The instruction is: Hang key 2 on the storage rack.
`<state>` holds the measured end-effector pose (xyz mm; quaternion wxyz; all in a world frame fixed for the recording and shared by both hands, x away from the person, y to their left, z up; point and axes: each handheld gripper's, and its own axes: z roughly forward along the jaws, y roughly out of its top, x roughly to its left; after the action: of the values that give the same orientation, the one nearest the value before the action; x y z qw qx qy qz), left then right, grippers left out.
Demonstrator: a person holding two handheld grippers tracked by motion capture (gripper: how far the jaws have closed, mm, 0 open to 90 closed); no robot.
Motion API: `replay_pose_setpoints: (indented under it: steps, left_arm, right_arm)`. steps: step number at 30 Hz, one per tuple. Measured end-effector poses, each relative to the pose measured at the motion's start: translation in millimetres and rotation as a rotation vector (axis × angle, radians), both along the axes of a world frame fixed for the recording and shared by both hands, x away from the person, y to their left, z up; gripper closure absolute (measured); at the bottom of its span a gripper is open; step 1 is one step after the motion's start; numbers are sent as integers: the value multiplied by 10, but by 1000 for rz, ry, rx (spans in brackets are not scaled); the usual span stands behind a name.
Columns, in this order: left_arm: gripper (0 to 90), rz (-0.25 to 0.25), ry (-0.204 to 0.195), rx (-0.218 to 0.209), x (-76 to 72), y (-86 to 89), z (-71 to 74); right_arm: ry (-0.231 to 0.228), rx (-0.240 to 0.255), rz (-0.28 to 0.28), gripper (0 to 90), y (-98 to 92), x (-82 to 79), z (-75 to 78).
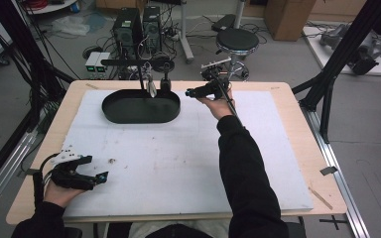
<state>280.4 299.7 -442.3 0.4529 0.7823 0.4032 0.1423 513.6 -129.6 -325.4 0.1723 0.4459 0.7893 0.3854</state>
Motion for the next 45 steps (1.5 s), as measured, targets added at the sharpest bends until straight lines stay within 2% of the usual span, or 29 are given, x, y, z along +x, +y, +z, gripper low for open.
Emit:
replay_pose_setpoints:
  steps: [12,18,30,39,45]
  left_arm:
    - [48,0,4,3,-8,-8,-1]
    - [48,-5,4,10,-9,-13,-1]
    - [48,-1,9,15,-10,-23,-5]
    - [48,-6,11,20,-12,-38,-9]
    - [48,-3,14,22,-8,-39,-10]
  right_arm:
    - [10,2,1,7,-279,-146,-152]
    - [0,0,-8,7,-424,-256,-203]
    - [-16,36,-24,8,-821,-519,-309]
    - [-22,30,-31,8,-1107,-775,-396]
    - [-12,4,-21,7,-1161,-959,-473]
